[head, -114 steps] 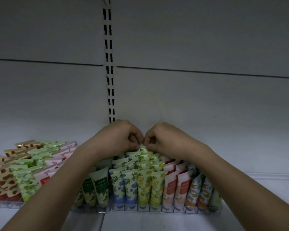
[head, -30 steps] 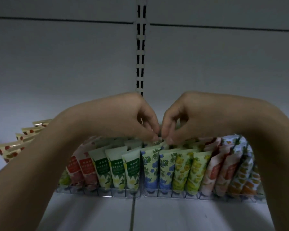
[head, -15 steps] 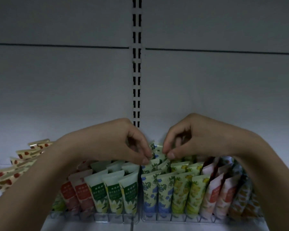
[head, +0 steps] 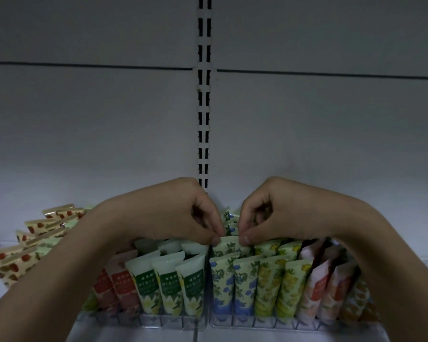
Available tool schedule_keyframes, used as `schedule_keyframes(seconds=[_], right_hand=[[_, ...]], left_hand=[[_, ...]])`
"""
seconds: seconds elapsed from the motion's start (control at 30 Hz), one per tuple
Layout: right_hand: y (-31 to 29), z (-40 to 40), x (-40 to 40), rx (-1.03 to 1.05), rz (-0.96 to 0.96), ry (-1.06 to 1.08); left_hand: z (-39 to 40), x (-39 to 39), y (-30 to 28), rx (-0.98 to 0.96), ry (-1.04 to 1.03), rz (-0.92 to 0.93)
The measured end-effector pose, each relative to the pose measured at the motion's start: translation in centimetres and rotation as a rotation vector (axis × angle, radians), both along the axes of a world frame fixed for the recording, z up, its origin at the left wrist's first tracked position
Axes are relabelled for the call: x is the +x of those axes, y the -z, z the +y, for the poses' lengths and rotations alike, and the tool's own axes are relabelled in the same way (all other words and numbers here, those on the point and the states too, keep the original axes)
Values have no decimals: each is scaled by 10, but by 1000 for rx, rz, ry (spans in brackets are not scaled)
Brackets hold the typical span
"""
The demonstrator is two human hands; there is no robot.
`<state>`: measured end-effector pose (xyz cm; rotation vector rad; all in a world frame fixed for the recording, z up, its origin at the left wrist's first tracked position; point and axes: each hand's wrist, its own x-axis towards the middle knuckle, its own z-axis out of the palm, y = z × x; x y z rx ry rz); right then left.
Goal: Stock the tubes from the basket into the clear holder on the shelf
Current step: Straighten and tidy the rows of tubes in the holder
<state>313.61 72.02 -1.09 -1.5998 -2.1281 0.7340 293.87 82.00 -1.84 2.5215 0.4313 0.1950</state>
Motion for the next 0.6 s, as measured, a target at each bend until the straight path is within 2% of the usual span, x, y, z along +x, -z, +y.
schedule_keyframes(seconds=[0.13,0.3,0.6], right_hand=[[-1,1,1,19,11,11],[-4,4,13,195,22,124],[4,10,4,137,-83,108]], left_hand=[[2,-1,-2,8,-28,-40],[8,-1,-2,128,-194,-173],[7,9,8,161,-151,-68]])
